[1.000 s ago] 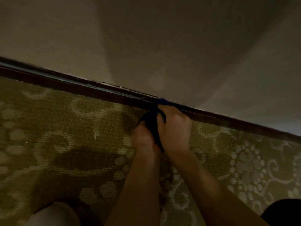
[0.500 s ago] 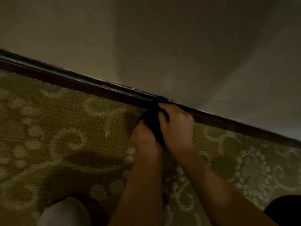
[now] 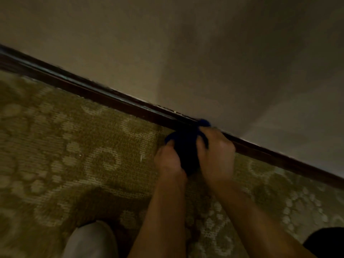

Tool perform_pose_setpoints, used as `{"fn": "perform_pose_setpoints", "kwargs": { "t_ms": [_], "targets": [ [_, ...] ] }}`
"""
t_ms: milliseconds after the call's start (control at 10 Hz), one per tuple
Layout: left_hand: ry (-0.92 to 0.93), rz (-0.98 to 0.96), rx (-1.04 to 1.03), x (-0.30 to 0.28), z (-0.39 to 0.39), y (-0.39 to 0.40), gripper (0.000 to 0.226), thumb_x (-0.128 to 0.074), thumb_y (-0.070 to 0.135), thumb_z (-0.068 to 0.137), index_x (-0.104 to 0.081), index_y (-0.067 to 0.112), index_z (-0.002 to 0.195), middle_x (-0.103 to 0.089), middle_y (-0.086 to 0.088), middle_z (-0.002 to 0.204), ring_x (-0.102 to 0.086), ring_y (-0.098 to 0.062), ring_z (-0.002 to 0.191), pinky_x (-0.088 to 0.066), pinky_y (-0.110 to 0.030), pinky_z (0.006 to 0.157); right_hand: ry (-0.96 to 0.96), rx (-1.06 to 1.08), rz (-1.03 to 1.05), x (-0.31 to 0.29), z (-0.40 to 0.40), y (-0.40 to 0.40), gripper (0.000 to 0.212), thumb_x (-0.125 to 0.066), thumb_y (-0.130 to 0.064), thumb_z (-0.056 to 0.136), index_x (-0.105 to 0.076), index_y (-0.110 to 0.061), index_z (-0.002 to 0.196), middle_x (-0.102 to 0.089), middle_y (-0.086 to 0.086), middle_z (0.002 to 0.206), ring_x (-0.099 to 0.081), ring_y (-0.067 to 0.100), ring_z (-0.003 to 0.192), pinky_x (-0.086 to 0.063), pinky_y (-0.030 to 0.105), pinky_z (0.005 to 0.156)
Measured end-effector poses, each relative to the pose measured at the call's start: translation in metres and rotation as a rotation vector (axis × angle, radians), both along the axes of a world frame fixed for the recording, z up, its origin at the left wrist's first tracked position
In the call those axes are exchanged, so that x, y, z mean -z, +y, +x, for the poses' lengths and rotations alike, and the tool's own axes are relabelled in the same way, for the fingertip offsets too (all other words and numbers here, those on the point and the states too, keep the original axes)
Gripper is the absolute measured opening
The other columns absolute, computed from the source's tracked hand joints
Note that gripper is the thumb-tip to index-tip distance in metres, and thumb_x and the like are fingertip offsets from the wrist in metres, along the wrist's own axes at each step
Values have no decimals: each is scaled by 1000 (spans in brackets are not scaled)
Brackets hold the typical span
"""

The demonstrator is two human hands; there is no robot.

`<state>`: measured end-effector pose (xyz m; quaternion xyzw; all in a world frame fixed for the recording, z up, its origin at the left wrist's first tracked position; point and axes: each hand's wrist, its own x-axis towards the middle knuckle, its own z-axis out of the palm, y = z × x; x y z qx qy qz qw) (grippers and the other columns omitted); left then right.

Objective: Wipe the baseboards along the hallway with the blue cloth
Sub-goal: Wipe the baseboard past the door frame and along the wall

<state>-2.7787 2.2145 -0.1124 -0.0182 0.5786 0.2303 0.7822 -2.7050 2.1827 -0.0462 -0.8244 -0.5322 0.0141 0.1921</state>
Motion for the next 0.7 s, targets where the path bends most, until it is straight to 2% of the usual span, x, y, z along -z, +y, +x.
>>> {"fn": "perform_pose_setpoints", "kwargs": {
  "t_ms": [100, 200, 300, 400, 500, 600, 700],
  "targets": [
    [24, 11, 38, -12, 0, 2, 43, -59, 30, 89, -58, 10, 128, -61, -11, 132, -59, -33, 121, -47, -49, 104, -62, 63, 55, 8, -2, -4, 25, -67, 2, 77, -73, -3, 102, -73, 14, 96, -71, 26, 78, -56, 29, 68],
    [30, 30, -24, -23, -32, 14, 28, -47, 24, 99, -63, 7, 115, -70, -9, 111, -65, -27, 104, -51, -40, 95, -26, -59, 28, 24, -47, 29, 27, -67, -1, 67, -75, -7, 92, -73, 10, 89, -70, 24, 73, -54, 24, 60],
    [-76, 16, -86, -24, -48, 19, 34, -33, 18, 103, -64, 9, 93, -71, -8, 78, -62, -20, 79, -52, -33, 82, 12, -122, -28, 22, -74, 55, 21, -73, 3, 59, -72, -10, 75, -70, 6, 76, -66, 23, 60, -44, 20, 50],
    [-100, -36, -117, -14, -45, 14, 36, -49, 35, 95, -63, 11, 118, -68, -16, 118, -64, -31, 104, -53, -40, 81, 32, -82, -15, 14, -50, 37, 22, -71, -1, 70, -74, -10, 90, -74, 8, 87, -69, 24, 64, -53, 27, 55],
    [72, 119, -4, -7, -30, 13, 54, -67, 55, 67, -66, 20, 107, -65, -16, 126, -64, -33, 114, -50, -50, 100, -41, 35, 94, 7, -26, 18, 25, -73, -4, 74, -75, -7, 99, -75, 9, 94, -71, 22, 67, -55, 26, 59],
    [188, 190, -111, -33, -38, 24, 24, -65, 30, 88, -66, 12, 104, -69, -15, 107, -67, -28, 94, -53, -41, 94, -12, 10, 68, 10, -47, 35, 25, -74, -5, 69, -76, -9, 94, -74, 8, 87, -69, 21, 63, -52, 23, 55],
    [224, 203, -260, -35, -55, 30, 22, -56, 15, 97, -64, 7, 116, -70, -16, 108, -69, -32, 96, -55, -46, 92, 99, -84, -50, 1, -74, 62, 19, -67, -6, 76, -73, -10, 93, -73, 9, 90, -69, 26, 74, -52, 30, 62]
  ]
}}
